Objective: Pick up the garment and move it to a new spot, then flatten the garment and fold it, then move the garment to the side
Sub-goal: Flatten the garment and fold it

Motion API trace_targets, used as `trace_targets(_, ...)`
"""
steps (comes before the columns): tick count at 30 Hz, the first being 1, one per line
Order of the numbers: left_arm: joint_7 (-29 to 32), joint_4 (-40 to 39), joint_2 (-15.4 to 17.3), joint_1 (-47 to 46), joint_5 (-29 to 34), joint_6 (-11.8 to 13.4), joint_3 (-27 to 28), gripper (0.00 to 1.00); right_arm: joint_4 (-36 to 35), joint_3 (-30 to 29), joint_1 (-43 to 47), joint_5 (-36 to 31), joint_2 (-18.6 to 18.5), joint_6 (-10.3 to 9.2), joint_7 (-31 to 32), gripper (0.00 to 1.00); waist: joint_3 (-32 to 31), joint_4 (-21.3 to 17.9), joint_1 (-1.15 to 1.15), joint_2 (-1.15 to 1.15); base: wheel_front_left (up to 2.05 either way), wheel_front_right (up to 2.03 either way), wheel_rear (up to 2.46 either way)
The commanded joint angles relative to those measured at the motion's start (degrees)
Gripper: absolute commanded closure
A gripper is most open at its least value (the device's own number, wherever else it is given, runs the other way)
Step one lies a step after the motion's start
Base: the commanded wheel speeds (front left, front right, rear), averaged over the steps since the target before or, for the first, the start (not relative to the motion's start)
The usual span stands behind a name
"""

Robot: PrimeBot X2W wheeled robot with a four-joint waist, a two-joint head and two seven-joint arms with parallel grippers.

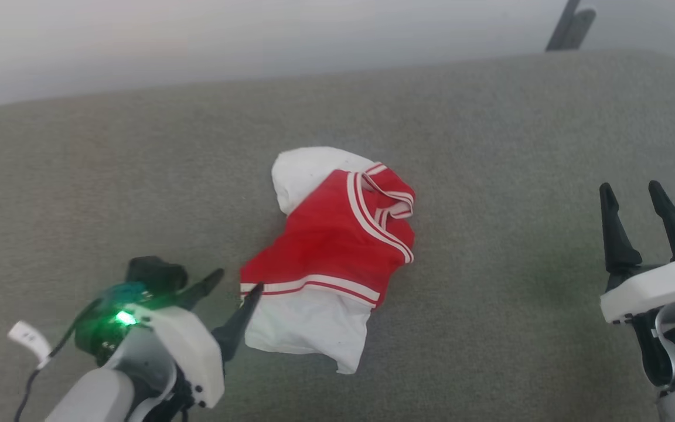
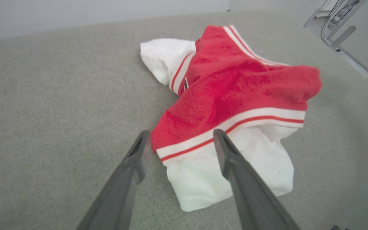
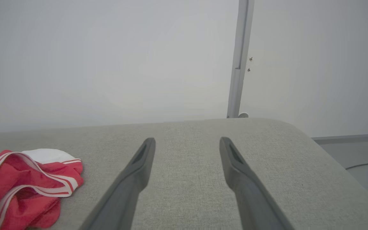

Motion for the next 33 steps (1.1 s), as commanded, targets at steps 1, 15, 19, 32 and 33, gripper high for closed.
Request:
trace_targets(1,2.36,0.69,-0.49,-1.26,0.54,1.04,-0.92,0.00,-0.12,0.20,-1.15,0.09,0.38,0.03,-0.59,0.00,1.92,-1.29,0.00,0.00,0.00,0.00,0.00)
trace_targets(15,16.29,5.61,-1.46,-2.63,0.58,7.72,-4.74,0.00,1.35,0.99,-3.88,-0.28,1.13,0.03,-2.10,0.00,6.63,-3.29,0.00,0.00,0.00,0.00,0.00)
trace_targets(19,18.32,6.04,-2.27,-3.10,0.10,8.66,-5.45,0.86,1.81,1.02,-4.45,-0.54,1.19,0.03,-2.36,0.00,6.79,-3.12,0.00,0.00,0.00,0.00,0.00)
trace_targets(32,23.05,-0.25,3.85,-5.20,1.07,11.06,-2.88,1.00,2.73,1.58,-4.07,-1.34,0.49,0.03,-1.94,0.00,4.51,-0.38,0.00,0.00,0.00,0.00,0.00)
trace_targets(33,23.07,-0.78,5.04,-5.49,1.34,11.24,-2.19,1.00,2.71,1.54,-4.06,-1.49,0.41,0.03,-1.91,0.00,4.35,-0.14,0.00,0.00,0.00,0.00,0.00)
